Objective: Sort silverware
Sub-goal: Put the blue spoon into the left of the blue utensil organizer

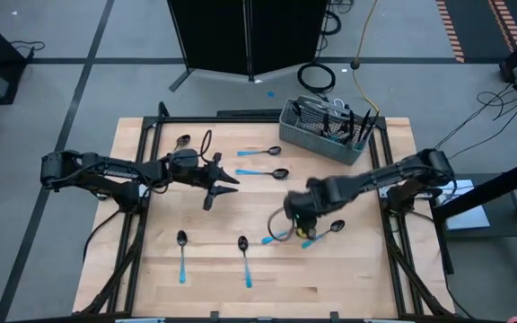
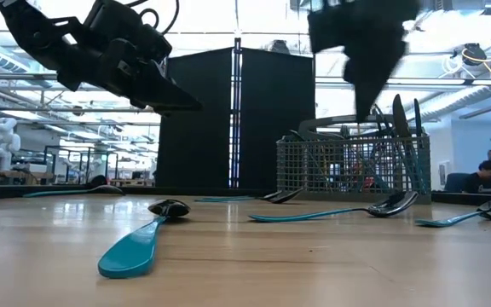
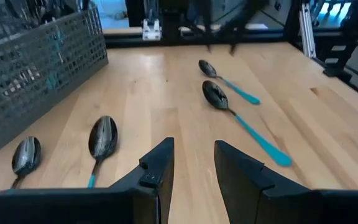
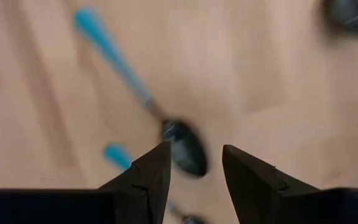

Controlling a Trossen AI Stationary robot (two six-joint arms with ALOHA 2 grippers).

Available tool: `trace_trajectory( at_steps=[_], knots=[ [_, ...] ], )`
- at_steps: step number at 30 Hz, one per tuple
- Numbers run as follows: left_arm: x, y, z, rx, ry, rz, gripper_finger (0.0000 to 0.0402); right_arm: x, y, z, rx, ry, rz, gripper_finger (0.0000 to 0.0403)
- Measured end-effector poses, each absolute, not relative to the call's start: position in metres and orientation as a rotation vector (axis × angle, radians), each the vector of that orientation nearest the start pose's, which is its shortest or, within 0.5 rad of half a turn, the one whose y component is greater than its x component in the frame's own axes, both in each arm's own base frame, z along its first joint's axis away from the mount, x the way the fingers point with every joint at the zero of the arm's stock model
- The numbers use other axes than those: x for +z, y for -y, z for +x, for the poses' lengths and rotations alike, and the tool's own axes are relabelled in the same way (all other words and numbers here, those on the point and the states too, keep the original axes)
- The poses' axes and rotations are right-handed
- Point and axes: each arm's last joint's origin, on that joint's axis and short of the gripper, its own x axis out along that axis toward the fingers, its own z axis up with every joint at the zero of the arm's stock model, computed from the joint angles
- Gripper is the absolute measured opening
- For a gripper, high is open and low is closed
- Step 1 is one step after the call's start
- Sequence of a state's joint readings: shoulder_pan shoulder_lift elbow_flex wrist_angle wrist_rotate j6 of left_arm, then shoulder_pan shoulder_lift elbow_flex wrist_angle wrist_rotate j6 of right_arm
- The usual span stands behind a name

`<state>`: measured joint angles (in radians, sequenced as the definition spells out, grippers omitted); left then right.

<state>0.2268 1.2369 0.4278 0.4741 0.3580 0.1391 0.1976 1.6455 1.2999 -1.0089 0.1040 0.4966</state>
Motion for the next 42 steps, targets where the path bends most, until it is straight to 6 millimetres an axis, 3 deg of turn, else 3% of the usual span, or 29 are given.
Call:
trace_trajectory(
  at_steps=[10, 15, 19, 32, 36, 42],
  knots=[
    [0.195, -0.03, 0.24, -0.204, -0.182, 0.052, 0.0111, 0.195, -0.101, 0.274, 0.159, -1.465, -0.018, 0.0139],
    [0.194, -0.016, 0.256, -0.263, -0.039, -0.022, 0.0111, 0.178, -0.099, 0.263, 0.143, -1.514, -0.036, 0.0139],
    [0.183, -0.016, 0.263, -0.266, -0.064, -0.034, 0.0111, 0.166, -0.098, 0.258, 0.153, -1.526, -0.027, 0.0139],
    [0.179, -0.023, 0.264, -0.237, -0.089, -0.035, 0.0111, 0.138, -0.093, 0.243, 0.177, -1.524, -0.033, 0.0137],
    [0.18, -0.024, 0.264, -0.232, -0.089, -0.035, 0.0111, 0.131, -0.091, 0.239, 0.182, -1.519, -0.041, 0.0108],
    [0.178, -0.029, 0.263, -0.213, -0.115, -0.048, 0.0111, 0.129, -0.098, 0.235, 0.21, -1.518, -0.08, 0.0023]
  ],
)
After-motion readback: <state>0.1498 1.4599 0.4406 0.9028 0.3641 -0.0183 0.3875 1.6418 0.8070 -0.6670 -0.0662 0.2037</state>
